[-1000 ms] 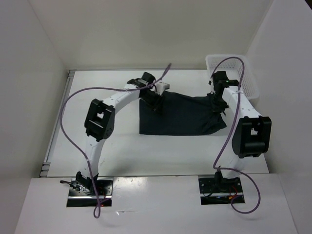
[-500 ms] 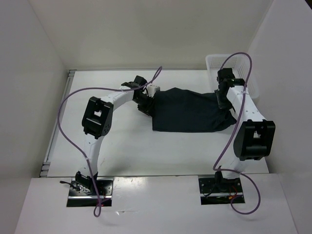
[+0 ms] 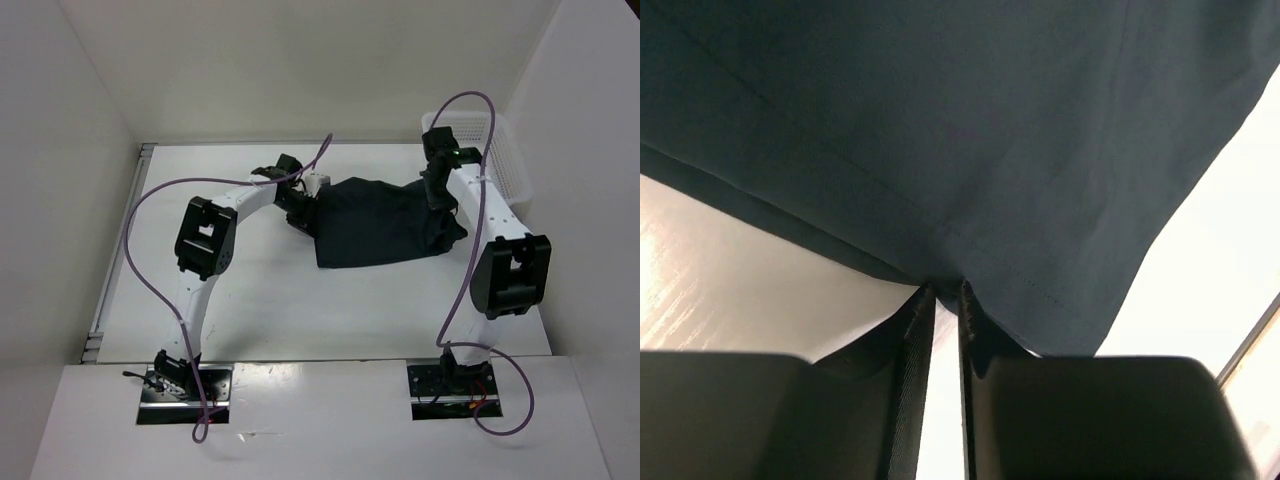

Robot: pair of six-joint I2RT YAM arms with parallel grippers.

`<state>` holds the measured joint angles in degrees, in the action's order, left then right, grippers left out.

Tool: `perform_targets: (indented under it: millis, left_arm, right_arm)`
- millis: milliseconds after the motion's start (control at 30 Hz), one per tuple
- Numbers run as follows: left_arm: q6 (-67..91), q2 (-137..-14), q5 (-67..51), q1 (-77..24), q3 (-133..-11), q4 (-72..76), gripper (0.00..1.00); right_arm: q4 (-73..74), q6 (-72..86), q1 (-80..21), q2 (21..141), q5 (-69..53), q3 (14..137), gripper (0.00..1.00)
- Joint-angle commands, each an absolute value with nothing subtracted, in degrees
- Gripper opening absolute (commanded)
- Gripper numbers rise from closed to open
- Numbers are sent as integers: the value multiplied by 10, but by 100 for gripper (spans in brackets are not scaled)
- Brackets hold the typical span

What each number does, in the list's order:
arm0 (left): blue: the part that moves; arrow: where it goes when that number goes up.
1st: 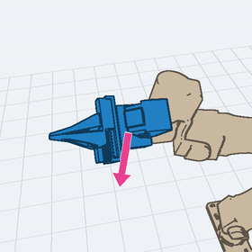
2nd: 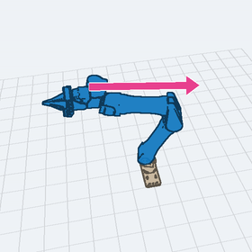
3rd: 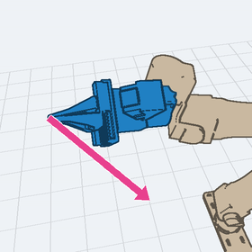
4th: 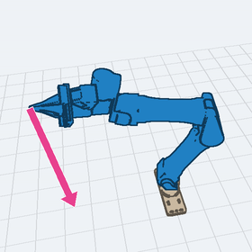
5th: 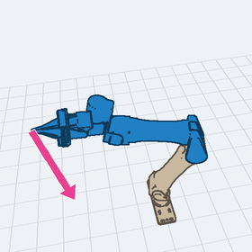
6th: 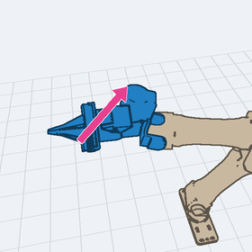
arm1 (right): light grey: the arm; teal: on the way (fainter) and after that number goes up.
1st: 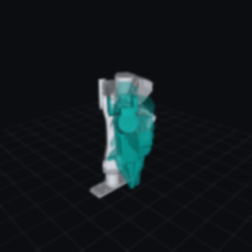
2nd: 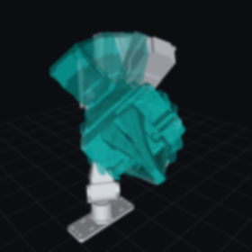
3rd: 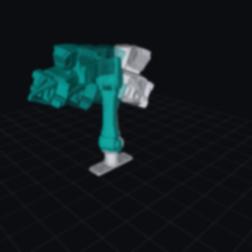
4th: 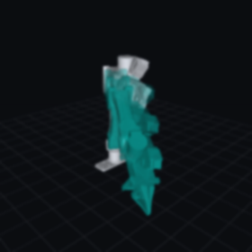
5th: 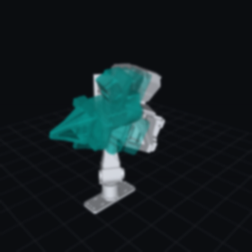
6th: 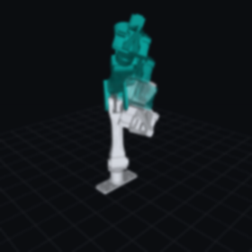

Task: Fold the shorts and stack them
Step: Fold the shorts

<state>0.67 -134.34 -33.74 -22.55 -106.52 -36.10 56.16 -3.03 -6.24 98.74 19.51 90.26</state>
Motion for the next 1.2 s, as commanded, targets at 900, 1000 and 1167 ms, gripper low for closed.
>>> perform_targets:
  millis: [900,1000,1167]
  left_arm:
    - [0,-1369,-279,-214,-1120,-405,18]
    - [0,-1363,-279,-201,-1120,-405,17]
    - [0,-1363,-290,-201,-1120,-405,17]
  right_arm:
    - [602,91,-317,1217,57,1131,0]
    - [602,96,-317,1234,57,1143,0]
    - [595,110,-356,1261,27,1185,5]
